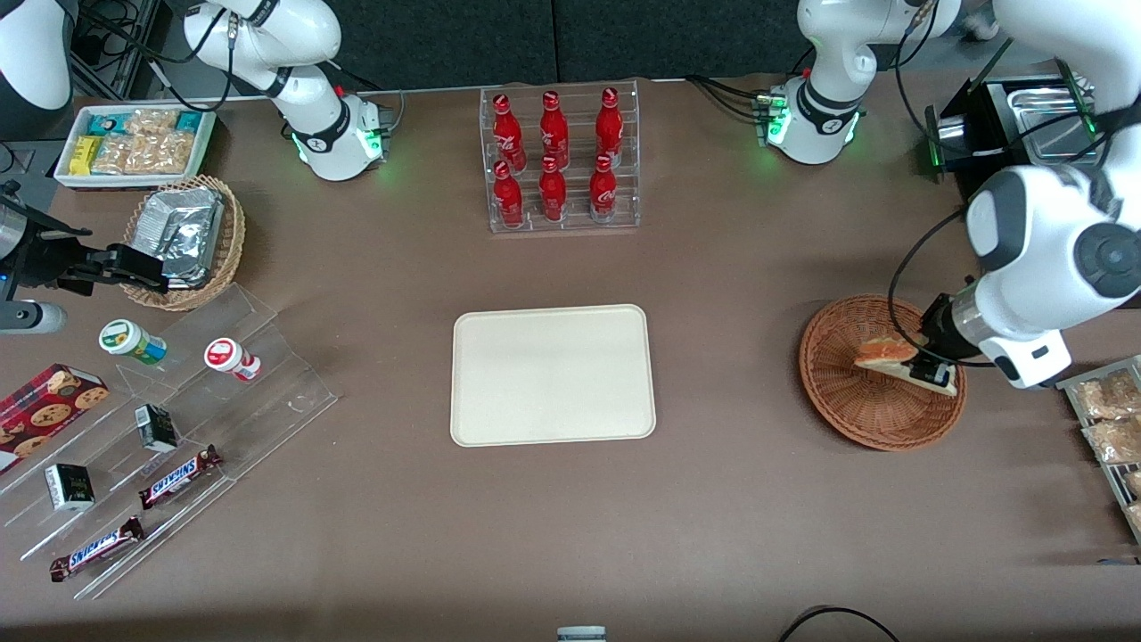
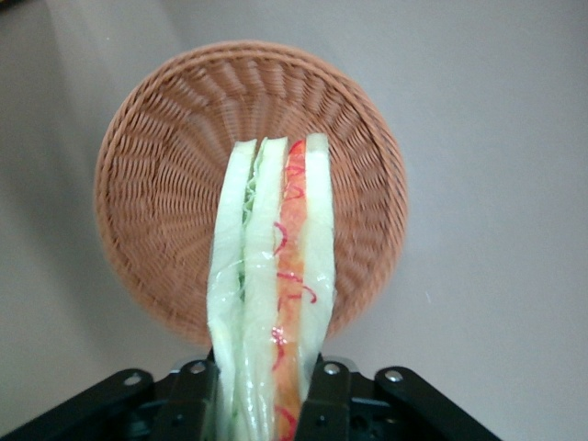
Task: Place sandwich from basket to tray
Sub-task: 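Lift the sandwich out of the basket with the left gripper, then carry the sandwich over the white tray with the left gripper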
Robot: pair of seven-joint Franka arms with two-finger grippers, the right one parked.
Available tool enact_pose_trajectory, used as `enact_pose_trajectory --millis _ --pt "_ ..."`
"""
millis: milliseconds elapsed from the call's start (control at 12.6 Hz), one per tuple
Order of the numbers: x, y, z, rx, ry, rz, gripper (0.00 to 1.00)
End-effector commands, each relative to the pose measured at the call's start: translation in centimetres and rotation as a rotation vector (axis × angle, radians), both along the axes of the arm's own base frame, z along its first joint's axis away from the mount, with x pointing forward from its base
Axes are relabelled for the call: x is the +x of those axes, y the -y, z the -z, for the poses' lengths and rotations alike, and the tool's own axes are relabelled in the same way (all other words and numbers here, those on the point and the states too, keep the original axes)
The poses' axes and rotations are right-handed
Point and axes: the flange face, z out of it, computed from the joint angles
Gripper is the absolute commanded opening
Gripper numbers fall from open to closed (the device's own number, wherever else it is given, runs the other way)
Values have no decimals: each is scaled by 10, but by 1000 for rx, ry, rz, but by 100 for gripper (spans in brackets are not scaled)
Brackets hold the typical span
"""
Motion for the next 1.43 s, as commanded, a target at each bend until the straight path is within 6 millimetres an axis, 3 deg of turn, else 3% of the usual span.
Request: enact_pose_trajectory --millis 0,238,795,954,1113,1351 --pt "5 62 -62 -18 -28 83 2" --pt "-13 134 -97 -37 -39 229 2" --pt "-67 285 -109 -106 -21 530 2" --pt "-77 327 -102 -132 -28 669 4" --pt "-90 370 -78 -105 -17 828 8" --pt "-98 419 -57 -157 33 924 7"
